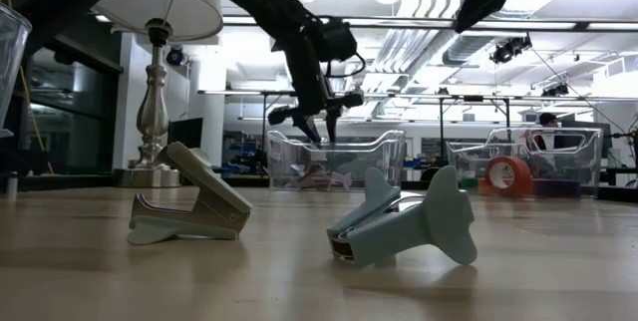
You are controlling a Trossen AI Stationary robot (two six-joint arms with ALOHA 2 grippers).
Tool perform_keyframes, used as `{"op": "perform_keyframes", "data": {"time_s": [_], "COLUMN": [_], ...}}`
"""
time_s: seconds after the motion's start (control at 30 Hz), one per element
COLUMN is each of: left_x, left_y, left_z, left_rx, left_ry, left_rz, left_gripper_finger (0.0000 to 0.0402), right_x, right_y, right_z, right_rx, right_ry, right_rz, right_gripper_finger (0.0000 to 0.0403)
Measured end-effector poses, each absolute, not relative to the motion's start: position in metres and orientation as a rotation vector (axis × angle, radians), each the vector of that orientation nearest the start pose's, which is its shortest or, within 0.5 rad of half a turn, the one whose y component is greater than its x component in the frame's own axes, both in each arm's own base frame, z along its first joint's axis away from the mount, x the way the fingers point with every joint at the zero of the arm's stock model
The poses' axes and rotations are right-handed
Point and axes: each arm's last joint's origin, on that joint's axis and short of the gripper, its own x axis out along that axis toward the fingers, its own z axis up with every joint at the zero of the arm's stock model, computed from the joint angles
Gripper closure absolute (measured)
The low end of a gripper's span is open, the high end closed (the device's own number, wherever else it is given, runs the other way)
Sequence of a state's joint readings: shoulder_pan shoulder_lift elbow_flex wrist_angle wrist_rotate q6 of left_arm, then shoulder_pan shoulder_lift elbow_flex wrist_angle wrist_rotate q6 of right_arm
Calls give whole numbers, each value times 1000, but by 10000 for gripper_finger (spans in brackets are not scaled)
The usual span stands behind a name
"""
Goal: Pick and place Stapler, Stapler remover, tape
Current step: Put the top gray staple remover into the top left transparent bin
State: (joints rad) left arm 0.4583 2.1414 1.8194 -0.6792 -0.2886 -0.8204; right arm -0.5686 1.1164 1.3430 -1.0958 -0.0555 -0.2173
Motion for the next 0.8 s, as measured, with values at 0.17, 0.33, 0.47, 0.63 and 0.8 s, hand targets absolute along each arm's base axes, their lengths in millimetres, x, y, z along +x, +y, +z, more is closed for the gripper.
{"op": "perform_keyframes", "data": {"time_s": [0.17, 0.33, 0.47, 0.63, 0.8], "left_x": [417, 418, 418, 418, 418], "left_y": [215, 214, 214, 214, 214], "left_z": [210, 205, 206, 205, 205], "left_rx": [-842, -865, -861, -867, -869], "left_ry": [704, 721, 719, 724, 726], "left_rz": [1073, 1063, 1067, 1055, 1052], "left_gripper_finger": [293, 293, 293, 286, 240], "right_x": [162, 162, 162, 161, 161], "right_y": [-102, -102, -102, -101, -101], "right_z": [380, 380, 380, 379, 379], "right_rx": [76, 80, 82, 86, 89], "right_ry": [880, 884, 885, 896, 902], "right_rz": [-388, -388, -389, -387, -385], "right_gripper_finger": [135, 137, 135, 137, 135]}}
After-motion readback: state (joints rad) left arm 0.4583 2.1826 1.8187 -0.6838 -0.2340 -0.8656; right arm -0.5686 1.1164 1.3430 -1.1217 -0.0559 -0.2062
